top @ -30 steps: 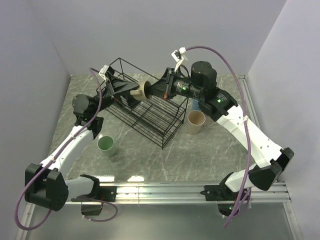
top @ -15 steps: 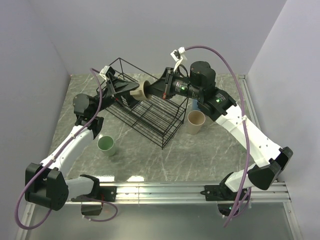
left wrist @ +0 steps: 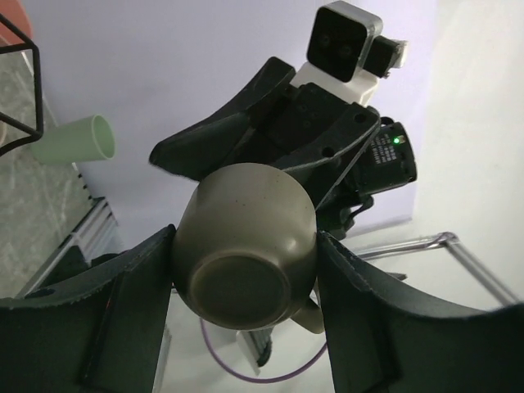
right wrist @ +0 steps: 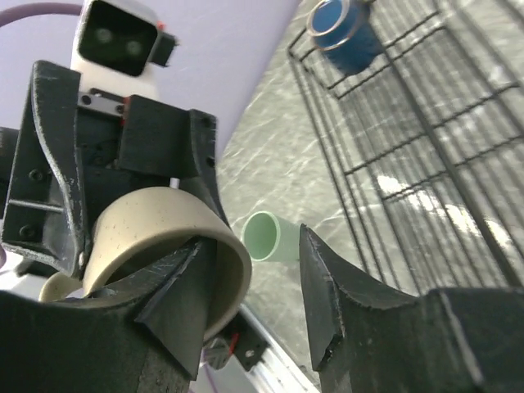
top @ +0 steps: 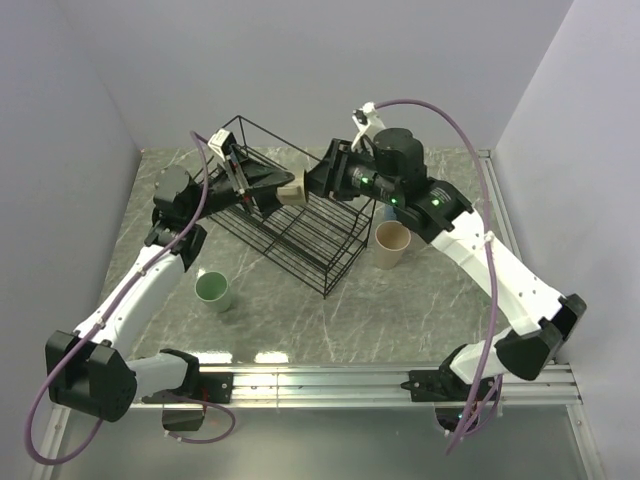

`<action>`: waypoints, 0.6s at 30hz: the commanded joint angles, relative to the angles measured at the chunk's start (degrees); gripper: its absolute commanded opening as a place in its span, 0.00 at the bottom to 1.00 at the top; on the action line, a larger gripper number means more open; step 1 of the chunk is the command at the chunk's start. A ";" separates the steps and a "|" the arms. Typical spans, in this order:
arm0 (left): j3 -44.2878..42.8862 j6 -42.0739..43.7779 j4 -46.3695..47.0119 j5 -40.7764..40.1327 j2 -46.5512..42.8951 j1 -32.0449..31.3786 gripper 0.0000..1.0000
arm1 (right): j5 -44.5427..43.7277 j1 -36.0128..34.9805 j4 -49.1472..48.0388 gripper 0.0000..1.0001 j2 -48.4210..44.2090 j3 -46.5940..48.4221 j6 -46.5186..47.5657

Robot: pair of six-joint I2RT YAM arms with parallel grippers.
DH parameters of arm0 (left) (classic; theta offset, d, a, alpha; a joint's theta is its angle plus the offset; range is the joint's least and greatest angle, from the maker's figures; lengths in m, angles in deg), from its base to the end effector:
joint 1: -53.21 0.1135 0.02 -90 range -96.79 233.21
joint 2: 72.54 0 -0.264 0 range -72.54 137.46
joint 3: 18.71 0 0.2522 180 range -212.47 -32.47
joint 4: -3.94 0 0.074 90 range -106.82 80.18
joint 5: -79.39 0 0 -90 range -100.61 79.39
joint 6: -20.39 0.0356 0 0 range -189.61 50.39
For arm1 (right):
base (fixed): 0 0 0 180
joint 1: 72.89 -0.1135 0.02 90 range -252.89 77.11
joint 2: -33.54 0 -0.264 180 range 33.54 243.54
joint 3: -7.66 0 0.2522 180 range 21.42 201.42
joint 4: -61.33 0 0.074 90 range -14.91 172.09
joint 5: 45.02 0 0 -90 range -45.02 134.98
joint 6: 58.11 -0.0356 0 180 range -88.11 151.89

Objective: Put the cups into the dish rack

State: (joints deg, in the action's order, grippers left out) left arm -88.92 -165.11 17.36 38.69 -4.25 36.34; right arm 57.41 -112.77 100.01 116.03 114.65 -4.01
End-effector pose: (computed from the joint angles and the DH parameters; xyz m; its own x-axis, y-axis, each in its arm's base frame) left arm 0.2488 -0.1036 0.3929 -0.9091 -0.4026 -0.1072 0.1668 -0.1159 -0.9792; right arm 0.2410 0.2113 0.4532 -0.6133 0.2337 -0.7544 -0.5267 0.5908 0.6112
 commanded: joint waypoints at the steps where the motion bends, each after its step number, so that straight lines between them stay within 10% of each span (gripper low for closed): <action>1: -4.55 7.35 -4.32 5.11 -3.08 -0.28 0.01 | -12.34 2.78 1.61 0.52 -5.32 -0.94 2.94; 11: -6.21 18.05 -20.47 5.02 -1.23 6.66 0.01 | -19.89 5.51 7.68 0.52 -12.79 -6.92 3.65; 18: -22.11 46.59 -53.26 -10.42 7.89 8.95 0.00 | -19.37 6.57 9.26 0.52 -16.49 -11.48 3.21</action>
State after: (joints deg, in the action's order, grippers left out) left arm -103.52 -134.71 -21.72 36.61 1.02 45.26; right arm 39.57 -106.59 108.54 101.94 104.55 -1.23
